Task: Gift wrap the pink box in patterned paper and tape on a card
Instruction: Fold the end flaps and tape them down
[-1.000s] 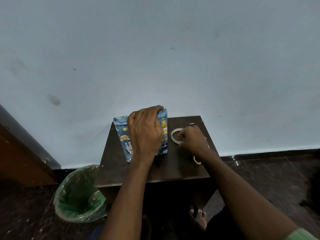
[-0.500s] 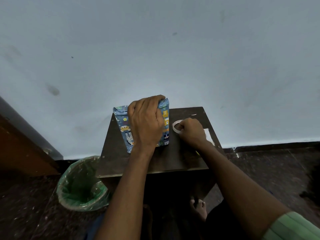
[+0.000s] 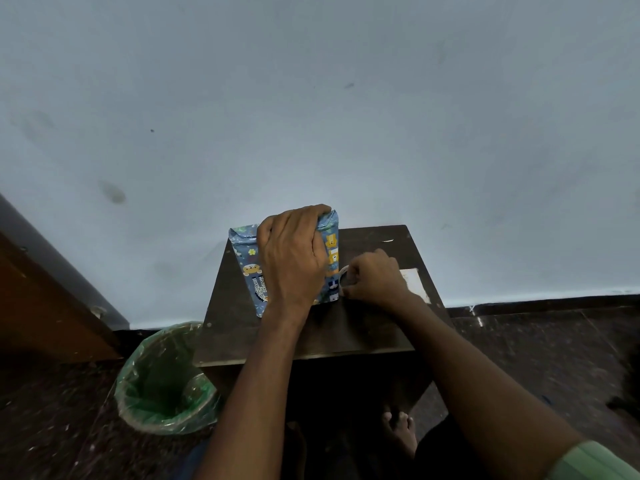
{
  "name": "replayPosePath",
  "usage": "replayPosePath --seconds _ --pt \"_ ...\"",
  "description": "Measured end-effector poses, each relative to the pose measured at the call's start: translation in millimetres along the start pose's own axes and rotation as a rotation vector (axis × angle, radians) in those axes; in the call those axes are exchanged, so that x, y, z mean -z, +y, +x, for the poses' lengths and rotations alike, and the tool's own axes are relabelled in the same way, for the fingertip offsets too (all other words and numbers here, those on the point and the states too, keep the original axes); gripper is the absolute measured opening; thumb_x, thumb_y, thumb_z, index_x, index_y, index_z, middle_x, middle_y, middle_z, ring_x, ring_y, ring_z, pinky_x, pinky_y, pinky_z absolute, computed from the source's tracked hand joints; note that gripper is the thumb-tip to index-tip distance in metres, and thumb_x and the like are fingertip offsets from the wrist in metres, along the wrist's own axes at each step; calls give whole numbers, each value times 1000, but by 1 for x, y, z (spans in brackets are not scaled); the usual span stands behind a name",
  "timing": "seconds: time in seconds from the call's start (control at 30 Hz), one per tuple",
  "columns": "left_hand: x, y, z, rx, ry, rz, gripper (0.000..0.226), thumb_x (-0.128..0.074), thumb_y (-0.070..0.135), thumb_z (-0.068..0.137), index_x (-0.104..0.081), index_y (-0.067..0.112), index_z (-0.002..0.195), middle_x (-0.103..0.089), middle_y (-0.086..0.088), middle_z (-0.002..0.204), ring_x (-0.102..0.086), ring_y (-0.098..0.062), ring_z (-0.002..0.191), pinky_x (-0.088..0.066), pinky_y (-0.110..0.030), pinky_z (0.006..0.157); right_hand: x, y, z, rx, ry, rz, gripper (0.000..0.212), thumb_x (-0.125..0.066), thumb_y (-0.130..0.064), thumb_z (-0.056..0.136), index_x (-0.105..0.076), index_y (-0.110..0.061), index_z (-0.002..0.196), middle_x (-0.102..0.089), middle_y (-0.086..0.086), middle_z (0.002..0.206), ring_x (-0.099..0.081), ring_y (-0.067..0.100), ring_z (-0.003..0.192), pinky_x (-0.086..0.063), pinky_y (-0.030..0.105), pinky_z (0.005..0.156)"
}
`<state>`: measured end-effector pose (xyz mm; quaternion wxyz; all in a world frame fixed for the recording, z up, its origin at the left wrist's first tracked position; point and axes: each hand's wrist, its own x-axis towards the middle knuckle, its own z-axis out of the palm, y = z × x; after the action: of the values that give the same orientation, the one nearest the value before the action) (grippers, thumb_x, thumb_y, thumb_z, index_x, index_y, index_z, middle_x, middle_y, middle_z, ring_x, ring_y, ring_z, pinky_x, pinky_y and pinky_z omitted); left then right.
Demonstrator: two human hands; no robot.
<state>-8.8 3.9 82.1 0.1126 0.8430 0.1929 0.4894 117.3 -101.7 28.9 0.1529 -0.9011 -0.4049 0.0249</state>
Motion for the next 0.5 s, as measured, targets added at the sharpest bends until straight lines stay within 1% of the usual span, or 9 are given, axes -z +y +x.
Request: replayPosePath --seconds 0.07,0.1,0.17,0.23,0.3,0.37,0.43,0.47,0.5 --pt "0 0 0 -5 -2 3 41 -46 13 92 -74 22 121 -75 7 115 -67 -16 107 -38 -38 106 -4 -6 0 15 -31 -82 25 -81 -36 82 -72 -15 91 -69 3 101 -53 25 109 -42 40 90" --pt "0 -1 0 -6 -3 2 41 -46 13 92 -74 22 121 -75 8 115 -67 -16 107 -37 -37 106 -4 -7 1 14 -32 -88 21 -80 -34 84 -70 -15 89 -68 4 99 -55 25 109 -43 40 90" --pt "0 0 0 -5 -4 -10 40 -47 12 92 -74 23 120 -75 8 115 -67 -14 107 -37 -36 106 0 -5 0 -28 7 3 19 -76 -29 88 -65 -17 78 -68 3 89 -62 25 101 -46 36 82" --pt "1 1 1 14 7 -34 40 -50 9 90 -76 23 117 -77 10 113 -68 -13 104 -39 -35 104 13 1 0 -124 69 237 15 -75 -24 88 -70 -18 74 -70 -2 80 -66 18 84 -45 30 72" --pt "3 2 5 40 28 -54 39 -53 6 88 -78 23 113 -78 10 107 -69 -14 97 -42 -33 100 32 4 -1 -221 182 519 13 -71 -17 84 -73 -17 72 -69 -5 73 -64 15 73 -45 29 66" --pt "7 3 7 62 36 -51 40 -56 5 86 -78 24 114 -78 10 102 -69 -17 90 -47 -32 94 49 6 -3 -294 269 913 16 -64 -10 82 -70 -12 67 -71 3 73 -64 20 71 -51 33 64" --pt "14 6 11 104 16 -87 40 -60 6 87 -77 28 115 -78 13 101 -71 -16 88 -55 -33 81 63 4 -9 -253 284 1274 20 -63 -4 86 -70 -9 68 -72 13 78 -65 24 75 -56 32 65" --pt "17 8 13 132 -3 -116 40 -62 7 88 -77 32 115 -78 16 103 -72 -13 90 -57 -33 76 68 0 -14 -190 284 1363 19 -64 -2 89 -71 -8 71 -73 16 80 -66 24 77 -57 30 67" --pt "20 9 15 162 -19 -144 39 -62 7 88 -76 34 114 -78 19 104 -73 -8 91 -58 -33 73 70 -4 -19 -118 302 1388 17 -67 0 90 -72 -6 75 -74 18 82 -68 24 78 -58 31 70"
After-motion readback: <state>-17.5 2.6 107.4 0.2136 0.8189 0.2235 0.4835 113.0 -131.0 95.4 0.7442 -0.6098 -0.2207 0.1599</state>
